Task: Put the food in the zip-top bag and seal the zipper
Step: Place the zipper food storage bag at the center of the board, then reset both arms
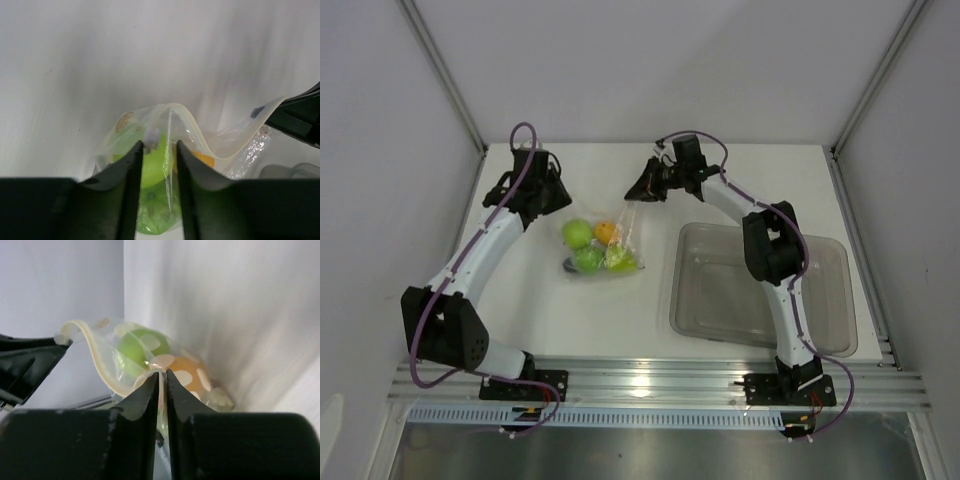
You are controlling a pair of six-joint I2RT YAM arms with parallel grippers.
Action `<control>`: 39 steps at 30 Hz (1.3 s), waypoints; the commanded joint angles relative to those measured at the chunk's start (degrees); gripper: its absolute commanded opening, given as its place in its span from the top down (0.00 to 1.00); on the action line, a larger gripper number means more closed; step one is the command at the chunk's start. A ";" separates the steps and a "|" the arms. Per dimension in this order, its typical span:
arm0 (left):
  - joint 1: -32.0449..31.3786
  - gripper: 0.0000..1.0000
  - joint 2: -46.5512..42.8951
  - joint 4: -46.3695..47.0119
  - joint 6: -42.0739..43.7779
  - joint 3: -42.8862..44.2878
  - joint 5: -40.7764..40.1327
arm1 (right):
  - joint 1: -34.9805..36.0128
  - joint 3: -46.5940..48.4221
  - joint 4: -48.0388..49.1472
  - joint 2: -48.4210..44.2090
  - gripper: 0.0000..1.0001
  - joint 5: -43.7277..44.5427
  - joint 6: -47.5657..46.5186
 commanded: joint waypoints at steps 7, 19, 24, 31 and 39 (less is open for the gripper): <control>0.80 0.18 4.16 5.11 0.59 7.15 -1.67 | -1.28 18.55 -11.84 10.79 0.01 3.02 -9.24; -0.16 0.00 -8.22 6.87 2.79 2.86 -8.36 | 1.27 9.67 -9.97 -5.89 0.01 16.28 -20.83; -2.70 0.01 -13.41 5.47 2.61 -1.62 -4.85 | 4.95 10.73 -18.15 -11.17 0.01 26.80 -25.51; -7.98 0.01 -23.78 8.88 -0.19 -13.22 5.70 | 9.35 -7.87 -24.50 -27.42 0.01 41.95 -26.30; -14.05 0.00 -35.12 11.70 -4.68 -22.80 13.26 | 13.75 -36.01 -22.64 -54.14 0.00 54.51 -19.38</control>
